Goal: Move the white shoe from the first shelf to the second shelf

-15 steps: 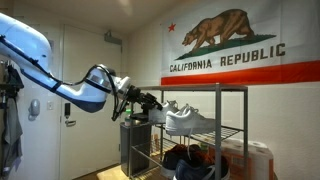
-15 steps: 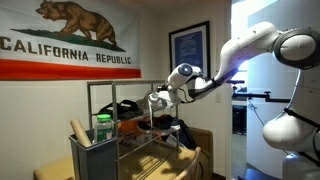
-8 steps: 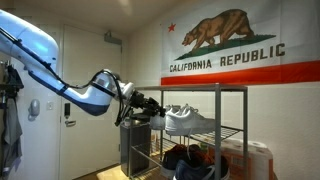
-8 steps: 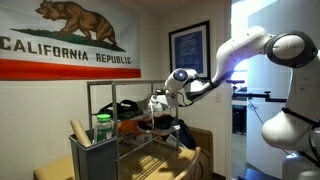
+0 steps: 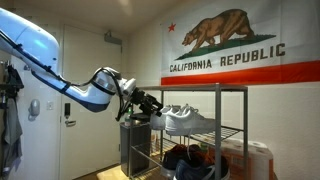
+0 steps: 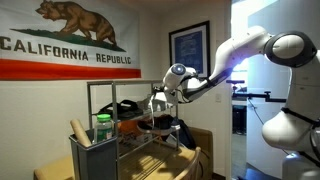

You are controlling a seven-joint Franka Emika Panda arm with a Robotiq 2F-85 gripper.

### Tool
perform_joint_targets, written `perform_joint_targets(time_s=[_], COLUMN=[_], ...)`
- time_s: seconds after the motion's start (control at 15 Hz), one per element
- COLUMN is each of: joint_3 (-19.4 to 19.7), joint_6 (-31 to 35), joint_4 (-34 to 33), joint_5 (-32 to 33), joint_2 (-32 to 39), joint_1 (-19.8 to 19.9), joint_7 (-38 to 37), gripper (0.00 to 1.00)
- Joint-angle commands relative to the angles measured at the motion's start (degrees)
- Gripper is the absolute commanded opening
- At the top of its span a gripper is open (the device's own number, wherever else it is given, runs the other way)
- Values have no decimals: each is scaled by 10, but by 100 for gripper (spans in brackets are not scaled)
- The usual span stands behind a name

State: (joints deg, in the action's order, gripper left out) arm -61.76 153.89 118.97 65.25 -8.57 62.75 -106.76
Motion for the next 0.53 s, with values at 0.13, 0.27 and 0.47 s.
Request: perform_joint_targets(time_s=[0.13,0.27,0.47], joint_3=[56,85,132], joint_6=[-20,-21,-33], joint_4=[5,11,19], joint_5=[-164,-214,-280], joint_2=[-48,-72,-104], joint_1=[-60,-85,-129], joint_7=[193,248,327], gripper=[100,100,100])
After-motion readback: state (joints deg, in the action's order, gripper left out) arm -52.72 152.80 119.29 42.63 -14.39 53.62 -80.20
